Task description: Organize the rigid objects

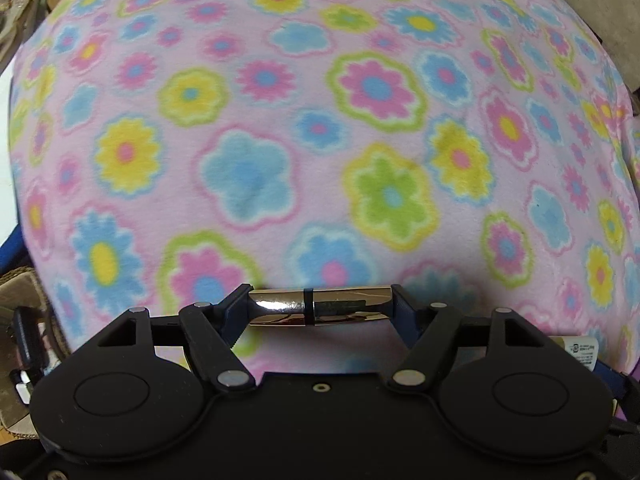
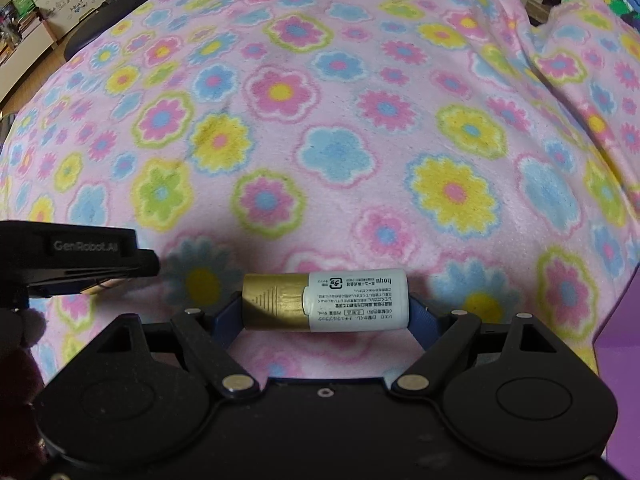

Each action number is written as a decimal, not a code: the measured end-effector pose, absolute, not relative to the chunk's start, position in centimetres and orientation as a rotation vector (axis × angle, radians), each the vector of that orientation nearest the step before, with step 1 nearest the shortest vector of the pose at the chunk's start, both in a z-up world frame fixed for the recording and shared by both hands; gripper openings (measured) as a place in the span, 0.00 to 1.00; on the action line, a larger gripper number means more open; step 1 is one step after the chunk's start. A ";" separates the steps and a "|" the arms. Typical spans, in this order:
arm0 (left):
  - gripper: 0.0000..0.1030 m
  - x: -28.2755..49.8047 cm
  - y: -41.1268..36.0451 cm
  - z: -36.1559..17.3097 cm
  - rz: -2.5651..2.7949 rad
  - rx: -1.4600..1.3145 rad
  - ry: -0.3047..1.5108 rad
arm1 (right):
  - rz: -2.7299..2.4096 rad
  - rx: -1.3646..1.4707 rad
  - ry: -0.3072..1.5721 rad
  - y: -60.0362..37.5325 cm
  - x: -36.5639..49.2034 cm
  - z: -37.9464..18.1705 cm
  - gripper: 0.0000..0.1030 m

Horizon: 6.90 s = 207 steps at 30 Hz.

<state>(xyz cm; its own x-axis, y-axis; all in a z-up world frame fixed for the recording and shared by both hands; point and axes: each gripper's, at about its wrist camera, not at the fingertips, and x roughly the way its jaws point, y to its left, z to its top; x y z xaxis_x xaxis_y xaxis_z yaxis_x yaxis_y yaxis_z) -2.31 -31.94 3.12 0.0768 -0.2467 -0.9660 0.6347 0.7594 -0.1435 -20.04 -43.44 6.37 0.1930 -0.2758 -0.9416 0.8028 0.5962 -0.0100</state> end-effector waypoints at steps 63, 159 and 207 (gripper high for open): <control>0.72 10.8 5.8 -1.8 -0.017 0.167 1.448 | -0.256 0.376 1.489 -10.0 7.6 -3.2 0.85; 0.75 4.3 5.0 -0.3 -0.164 0.108 1.339 | -0.345 0.233 1.428 -11.5 0.5 -1.8 1.00; 0.74 4.5 4.9 -1.0 -0.157 0.128 1.359 | -0.346 0.212 1.437 -11.5 1.3 -2.5 1.00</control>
